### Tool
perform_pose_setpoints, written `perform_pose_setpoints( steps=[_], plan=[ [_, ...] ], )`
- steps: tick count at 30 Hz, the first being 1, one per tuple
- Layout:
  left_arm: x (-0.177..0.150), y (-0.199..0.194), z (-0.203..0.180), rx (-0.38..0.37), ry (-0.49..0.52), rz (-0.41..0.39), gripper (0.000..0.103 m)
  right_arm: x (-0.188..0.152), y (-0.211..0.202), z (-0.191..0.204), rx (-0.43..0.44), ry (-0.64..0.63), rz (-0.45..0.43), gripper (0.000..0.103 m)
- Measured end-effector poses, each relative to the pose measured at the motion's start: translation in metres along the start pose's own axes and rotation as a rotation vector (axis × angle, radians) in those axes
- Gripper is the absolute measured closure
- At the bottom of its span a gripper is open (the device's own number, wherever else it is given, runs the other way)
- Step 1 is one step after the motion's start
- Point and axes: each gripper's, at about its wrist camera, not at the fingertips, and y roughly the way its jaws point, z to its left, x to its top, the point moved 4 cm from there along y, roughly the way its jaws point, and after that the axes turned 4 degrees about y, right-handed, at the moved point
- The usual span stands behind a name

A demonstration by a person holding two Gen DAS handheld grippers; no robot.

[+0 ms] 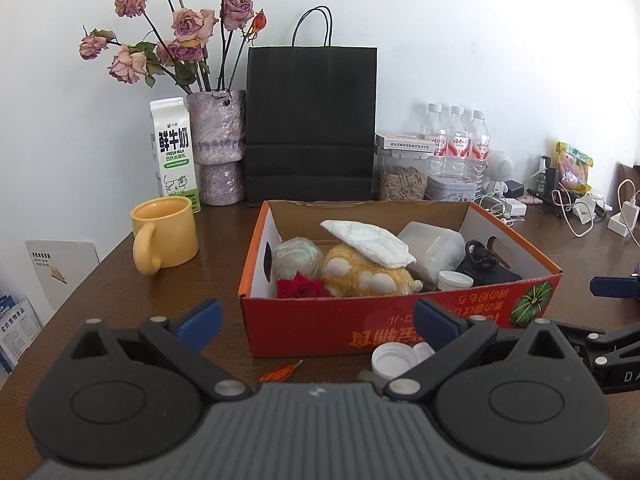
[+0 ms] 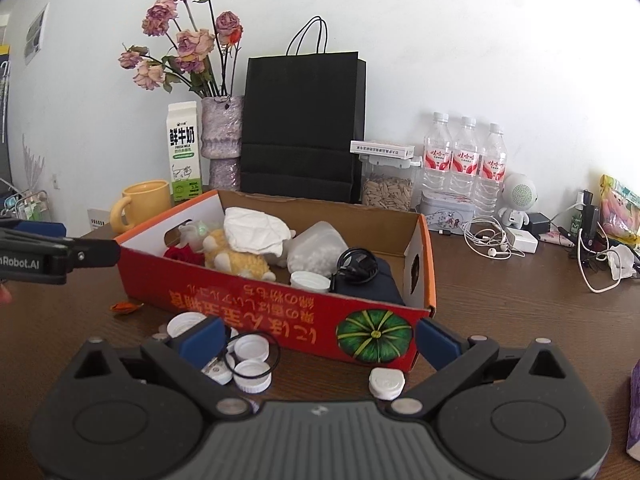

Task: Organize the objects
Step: 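Withdraw both grippers from the box toward the purple cloth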

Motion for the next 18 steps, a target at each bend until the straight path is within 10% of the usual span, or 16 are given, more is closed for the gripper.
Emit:
perform_pose_setpoints(
  steps=[18],
  plan=[
    [-0.056, -0.04, 0.025, 0.0, 0.005, 0.117, 0.0, -0.048, -0.01, 0.06, 0.117, 0.0, 0.179, 0.001]
  ],
)
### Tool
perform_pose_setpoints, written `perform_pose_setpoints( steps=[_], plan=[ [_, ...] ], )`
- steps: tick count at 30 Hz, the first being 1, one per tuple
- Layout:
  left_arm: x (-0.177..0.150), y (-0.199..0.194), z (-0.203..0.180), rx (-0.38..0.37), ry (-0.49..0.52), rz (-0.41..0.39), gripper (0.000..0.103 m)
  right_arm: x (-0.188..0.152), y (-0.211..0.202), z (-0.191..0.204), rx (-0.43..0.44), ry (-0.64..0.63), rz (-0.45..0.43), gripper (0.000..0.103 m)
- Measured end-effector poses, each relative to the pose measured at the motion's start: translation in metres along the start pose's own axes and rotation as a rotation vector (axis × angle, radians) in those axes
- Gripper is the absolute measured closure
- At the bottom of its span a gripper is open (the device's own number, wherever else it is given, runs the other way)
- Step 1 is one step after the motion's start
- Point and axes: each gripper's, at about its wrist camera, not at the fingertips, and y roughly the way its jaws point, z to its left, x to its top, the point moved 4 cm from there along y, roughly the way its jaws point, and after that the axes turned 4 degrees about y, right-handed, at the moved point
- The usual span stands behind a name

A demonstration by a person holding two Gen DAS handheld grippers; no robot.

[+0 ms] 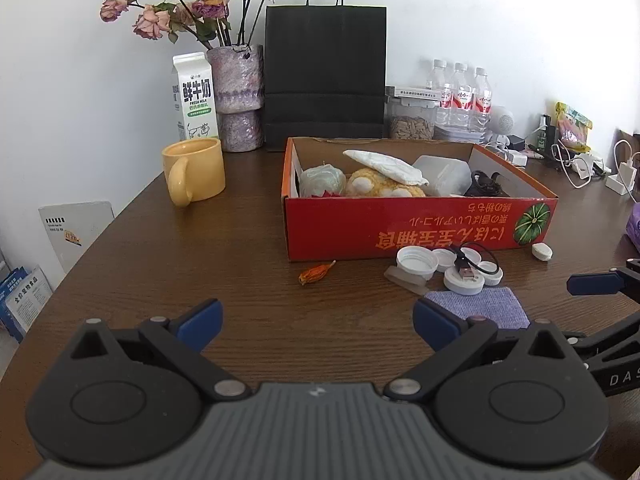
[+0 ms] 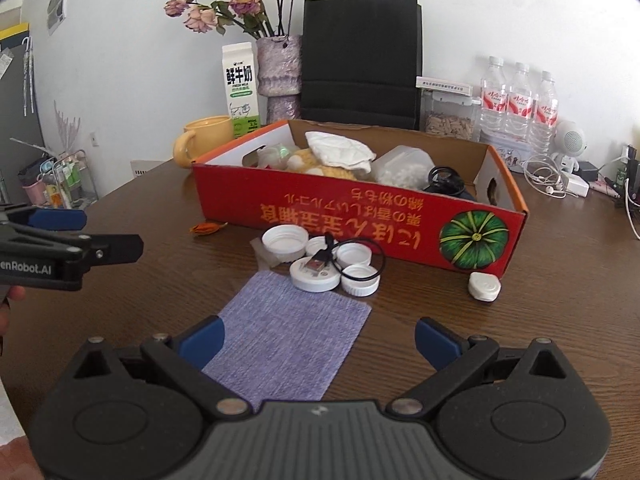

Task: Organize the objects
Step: 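Withdraw both grippers from the box toward the purple cloth, then grasp the purple cloth with the right gripper and lift it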

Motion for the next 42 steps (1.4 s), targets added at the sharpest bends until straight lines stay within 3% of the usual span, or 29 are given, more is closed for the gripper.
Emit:
perform_pose_setpoints(
  steps=[14, 21, 26, 29, 31, 33, 42],
  plan=[
    [-0.016, -0.003, 0.02, -0.028, -0.061, 0.014, 0.0, -0.014, 0.027, 0.031, -0.001, 0.029, 0.104, 0.001],
    [-0.021, -0.003, 0.024, -0.038, -0.082, 0.018, 0.0, -0.018, 0.03, 0.038, -0.023, -0.012, 0.075, 0.0],
    [-0.021, -0.002, 0.025, -0.033, -0.085, 0.023, 0.0, -0.019, 0.023, 0.041, 0.007, -0.035, 0.049, 0.023],
    [-0.02, 0.0, 0.026, -0.029, -0.084, 0.022, 0.0, -0.019, 0.016, 0.041, 0.02, -0.037, 0.035, 0.054],
    [-0.018, 0.002, 0.027, -0.023, -0.082, 0.021, 0.0, -0.019, 0.012, 0.038, 0.029, -0.027, 0.033, 0.08],
    [-0.015, 0.004, 0.028, -0.014, -0.08, 0.02, 0.0, -0.02, 0.009, 0.033, 0.04, -0.013, 0.034, 0.086],
    [-0.002, 0.021, 0.032, 0.007, -0.066, 0.026, 0.0, -0.02, -0.012, 0.004, 0.023, 0.033, -0.015, 0.088]
  ],
)
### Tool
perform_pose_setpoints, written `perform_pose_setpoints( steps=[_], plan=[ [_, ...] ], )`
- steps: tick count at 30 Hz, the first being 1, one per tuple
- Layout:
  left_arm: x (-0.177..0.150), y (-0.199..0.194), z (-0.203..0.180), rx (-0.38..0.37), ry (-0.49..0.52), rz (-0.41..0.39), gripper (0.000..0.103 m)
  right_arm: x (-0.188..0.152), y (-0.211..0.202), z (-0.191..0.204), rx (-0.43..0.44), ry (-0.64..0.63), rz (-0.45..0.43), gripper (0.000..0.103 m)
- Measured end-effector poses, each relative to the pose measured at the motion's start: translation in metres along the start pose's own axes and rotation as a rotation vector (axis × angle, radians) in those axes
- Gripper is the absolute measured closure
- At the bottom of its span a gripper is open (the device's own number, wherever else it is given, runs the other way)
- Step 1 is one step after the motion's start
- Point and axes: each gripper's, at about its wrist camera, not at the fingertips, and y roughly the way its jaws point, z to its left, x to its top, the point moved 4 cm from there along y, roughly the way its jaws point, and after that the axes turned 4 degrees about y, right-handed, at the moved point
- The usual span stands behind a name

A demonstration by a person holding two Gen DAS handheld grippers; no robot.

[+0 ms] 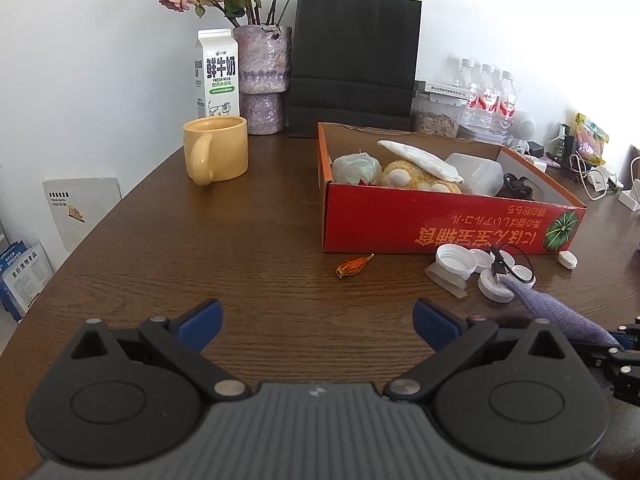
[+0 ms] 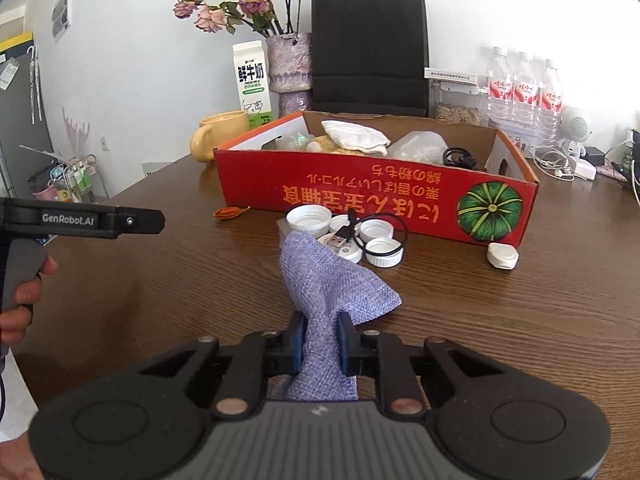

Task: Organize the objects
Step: 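Grasp the purple cloth with the right gripper and lift it, then grasp the small orange flower with the left gripper while the right gripper holds the cloth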

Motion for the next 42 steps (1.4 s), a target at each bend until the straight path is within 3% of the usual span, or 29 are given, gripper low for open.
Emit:
perform_pose_setpoints(
  steps=[11, 19, 25, 30, 31, 33, 35, 38, 42],
  plan=[
    [0.012, 0.034, -0.006, 0.025, -0.004, 0.038, 0.0, 0.019, -0.016, -0.047, -0.103, 0.058, -0.102, 0.088],
    [0.025, 0.063, -0.017, 0.061, 0.001, 0.031, 0.0, 0.027, -0.011, -0.065, -0.132, 0.069, -0.134, 0.088],
    [0.029, 0.086, -0.028, 0.045, 0.022, 0.056, 0.016, 0.028, -0.008, -0.068, -0.126, 0.072, -0.137, 0.088],
    [0.028, 0.092, -0.029, 0.031, 0.014, 0.063, 0.021, 0.027, -0.008, -0.069, -0.121, 0.072, -0.137, 0.088],
    [0.027, 0.093, -0.029, 0.027, 0.012, 0.066, 0.023, 0.027, -0.008, -0.069, -0.12, 0.074, -0.137, 0.088],
    [0.025, 0.095, -0.029, 0.007, 0.008, 0.083, 0.045, 0.026, -0.007, -0.069, -0.117, 0.076, -0.134, 0.088],
    [0.024, 0.094, -0.03, 0.007, 0.021, 0.074, 0.083, 0.025, -0.007, -0.068, -0.114, 0.076, -0.133, 0.088],
    [0.023, 0.089, -0.031, -0.031, 0.008, 0.062, 0.087, 0.025, -0.007, -0.068, -0.112, 0.075, -0.133, 0.088],
    [0.023, 0.074, -0.033, -0.019, 0.012, 0.017, 0.087, 0.025, -0.008, -0.066, -0.105, 0.072, -0.134, 0.088]
  ],
)
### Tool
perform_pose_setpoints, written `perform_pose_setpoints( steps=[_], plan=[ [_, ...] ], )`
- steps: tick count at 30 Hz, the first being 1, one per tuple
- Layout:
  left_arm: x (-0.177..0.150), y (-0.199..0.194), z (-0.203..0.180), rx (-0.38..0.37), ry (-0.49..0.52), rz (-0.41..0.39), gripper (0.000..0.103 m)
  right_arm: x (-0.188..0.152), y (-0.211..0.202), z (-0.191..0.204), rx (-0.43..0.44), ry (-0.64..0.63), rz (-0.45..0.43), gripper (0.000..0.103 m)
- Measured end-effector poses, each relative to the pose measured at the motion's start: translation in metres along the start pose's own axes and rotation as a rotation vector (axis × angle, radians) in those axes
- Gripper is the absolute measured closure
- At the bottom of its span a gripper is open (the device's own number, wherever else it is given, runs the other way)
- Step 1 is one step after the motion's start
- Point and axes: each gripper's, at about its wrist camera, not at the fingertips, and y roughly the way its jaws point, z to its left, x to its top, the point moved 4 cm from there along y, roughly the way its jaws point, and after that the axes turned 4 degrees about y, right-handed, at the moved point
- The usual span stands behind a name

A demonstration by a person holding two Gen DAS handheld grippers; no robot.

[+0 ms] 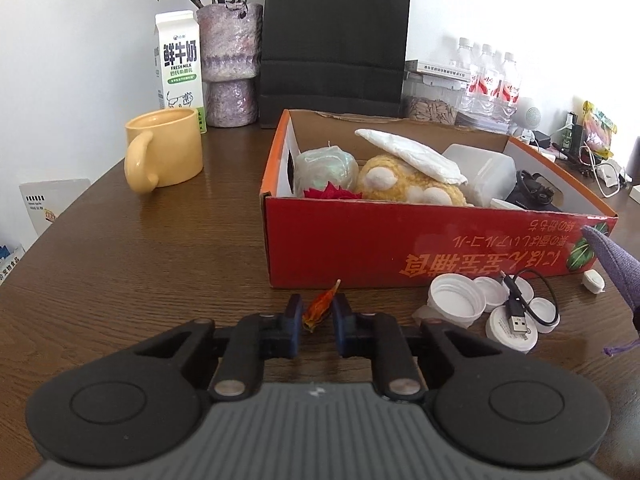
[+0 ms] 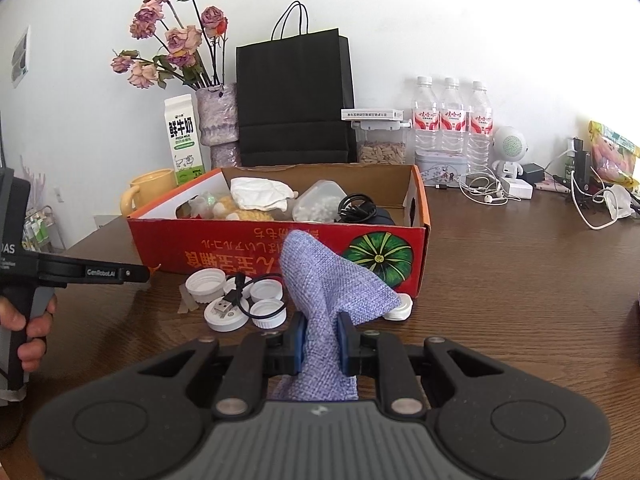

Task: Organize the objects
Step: 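Grasp the small orange flower with the left gripper while the right gripper holds the cloth, then carry the orange flower and purple cloth into the box and release both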

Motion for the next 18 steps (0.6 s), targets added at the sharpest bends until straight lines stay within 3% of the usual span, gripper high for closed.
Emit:
perform_pose_setpoints(
  steps=[18],
  plan=[
    [0.036, -0.059, -0.025, -0.073, 0.006, -0.183, 0.087, 0.031, -0.012, 0.018, 0.03, -0.048, -0.093, 0.088]
  ],
)
